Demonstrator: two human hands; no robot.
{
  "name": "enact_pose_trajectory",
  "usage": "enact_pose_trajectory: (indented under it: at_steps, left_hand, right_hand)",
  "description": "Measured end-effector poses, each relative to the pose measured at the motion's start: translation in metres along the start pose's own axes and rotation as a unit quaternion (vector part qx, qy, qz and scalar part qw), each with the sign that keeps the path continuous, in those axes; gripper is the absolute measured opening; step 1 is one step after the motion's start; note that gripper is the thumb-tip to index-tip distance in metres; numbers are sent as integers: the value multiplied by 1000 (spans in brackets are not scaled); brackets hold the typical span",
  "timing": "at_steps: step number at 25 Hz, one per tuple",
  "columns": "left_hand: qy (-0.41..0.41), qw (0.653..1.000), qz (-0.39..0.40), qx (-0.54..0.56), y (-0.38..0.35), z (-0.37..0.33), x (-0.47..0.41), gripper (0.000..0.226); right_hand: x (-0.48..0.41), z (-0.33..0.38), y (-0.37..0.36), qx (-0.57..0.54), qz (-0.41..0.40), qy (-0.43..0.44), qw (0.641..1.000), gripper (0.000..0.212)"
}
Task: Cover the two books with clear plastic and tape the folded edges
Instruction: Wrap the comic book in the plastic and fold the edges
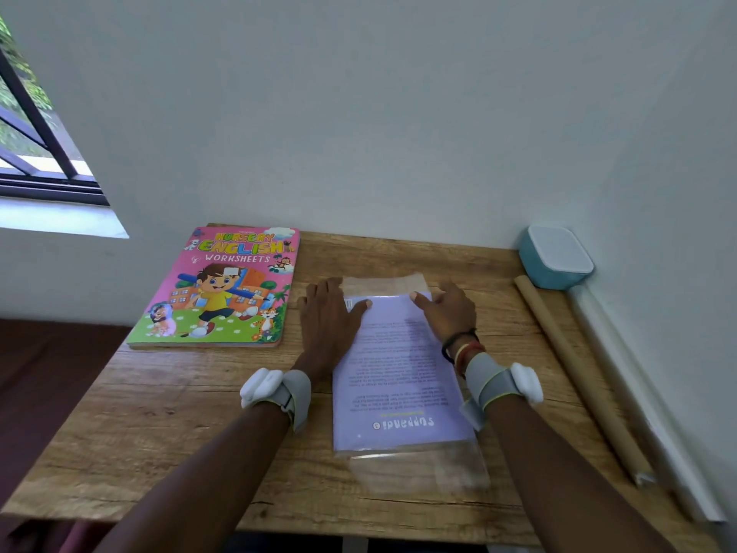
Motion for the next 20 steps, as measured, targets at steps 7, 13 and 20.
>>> enact_pose_trajectory:
  at_steps: [7, 13, 20]
  left_hand:
    - [-9, 999, 5, 31, 1, -3, 2, 53]
    - [-59, 998, 9, 33, 1, -14, 3, 41]
    - [-152, 984, 40, 83, 2, -47, -4, 37]
  right_hand:
    - [-12, 6, 5, 26, -6, 7, 1000, 60]
    - [-15, 25, 20, -3, -23, 46, 999, 40]
    - [-11, 68, 31, 60, 50, 158, 984, 26]
Point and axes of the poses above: each hand's wrist, its own x-axis away from the middle knuckle, its own y-axis out of the back of the hand, z = x × y, the point moved 8 cm from there along -x, towards the middle knuckle, and after that the axes turned 6 degrees about y, right-handed, at the moved point
